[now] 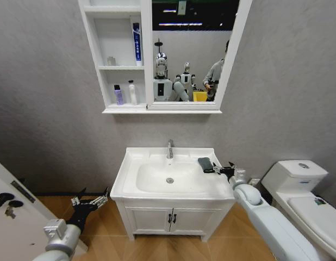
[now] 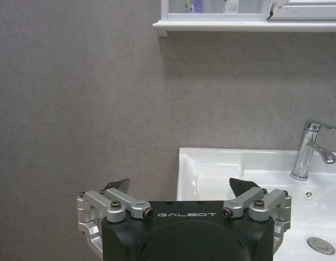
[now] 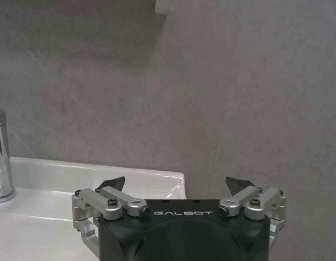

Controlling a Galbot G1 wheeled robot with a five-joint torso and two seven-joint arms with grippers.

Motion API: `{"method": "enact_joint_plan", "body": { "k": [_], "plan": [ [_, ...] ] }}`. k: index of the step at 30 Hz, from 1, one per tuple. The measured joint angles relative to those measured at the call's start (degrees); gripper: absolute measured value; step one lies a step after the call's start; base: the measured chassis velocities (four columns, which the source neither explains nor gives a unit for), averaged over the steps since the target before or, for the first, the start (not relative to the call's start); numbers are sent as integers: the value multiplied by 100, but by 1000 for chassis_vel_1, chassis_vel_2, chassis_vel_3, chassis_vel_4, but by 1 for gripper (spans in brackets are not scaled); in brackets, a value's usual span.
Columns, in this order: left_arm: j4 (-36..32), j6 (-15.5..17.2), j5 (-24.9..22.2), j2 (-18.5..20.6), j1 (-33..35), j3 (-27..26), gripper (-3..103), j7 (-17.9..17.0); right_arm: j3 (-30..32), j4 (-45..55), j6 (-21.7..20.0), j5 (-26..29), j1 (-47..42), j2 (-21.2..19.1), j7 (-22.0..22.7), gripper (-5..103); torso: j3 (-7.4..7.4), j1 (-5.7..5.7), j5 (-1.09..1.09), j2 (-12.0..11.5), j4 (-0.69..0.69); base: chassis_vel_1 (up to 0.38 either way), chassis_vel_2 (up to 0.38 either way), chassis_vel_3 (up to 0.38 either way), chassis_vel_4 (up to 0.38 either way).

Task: Move facial cleanser and shampoo from washbasin to cabinet, then wipe washbasin with towel.

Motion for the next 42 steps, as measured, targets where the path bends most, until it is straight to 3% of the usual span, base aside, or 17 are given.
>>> {"method": "enact_joint_plan", "body": {
  "k": [1, 3, 5, 8, 9, 11, 12, 14, 18, 28, 42],
  "plan": [
    [0, 0, 0, 0, 0, 0, 100, 0, 0, 0, 0, 0, 0, 0, 0, 100, 0, 0, 0, 0, 0, 0, 0, 0, 0],
    [-1, 0, -1, 0, 0, 2, 100, 1, 974, 1063, 113, -213, -1358, 290, 24, 100, 0, 0, 4, 0, -3, 0, 0, 0, 0],
    [0, 0, 0, 0, 1, 0, 100, -1, 1337, 1401, 200, -337, -1878, 404, -63, 100, 0, 0, 1, 1, -3, 0, 0, 0, 0],
    [0, 0, 0, 0, 1, 1, 100, 0, 2200, 2301, 486, -604, -3302, 1054, -271, 100, -1, -2, 0, 1, -4, 0, 0, 0, 0],
    [0, 0, 0, 0, 1, 1, 100, 0, 2200, 2301, 486, -604, -3302, 1054, -271, 100, -1, -2, 0, 1, -4, 0, 0, 0, 0],
    [0, 0, 0, 0, 1, 1, 100, 0, 2498, 2720, 614, -659, -3926, 1735, -371, 100, -1, -2, 1, 1, -4, 0, 0, 0, 0],
    [0, 0, 0, 0, 1, 1, 100, 0, 2498, 2720, 614, -659, -3926, 1735, -371, 100, -1, -2, 1, 1, -4, 0, 0, 0, 0],
    [-1, -1, 0, 1, -1, 1, 100, 0, 2608, 3057, 759, -730, -4501, 2332, -507, 100, -1, -2, -1, 1, -5, 0, 0, 0, 0],
    [-1, 0, 0, 0, 0, 1, 100, 0, 2539, 3359, 889, -852, -4865, 2735, -548, 100, 0, -2, 1, 1, -2, 0, 0, 0, 0],
    [-1, 0, 0, 0, 0, 1, 100, 0, 2174, 3566, 1353, -1363, -5357, 3105, -646, 100, 0, 0, 1, 0, -2, 0, 0, 0, 0],
    [-1, 0, 0, 0, 0, 1, 100, 0, 2126, 3508, 1366, -1414, -5314, 3087, -642, 100, 1, 0, 2, 0, -2, 0, 0, 0, 0]
  ]
}}
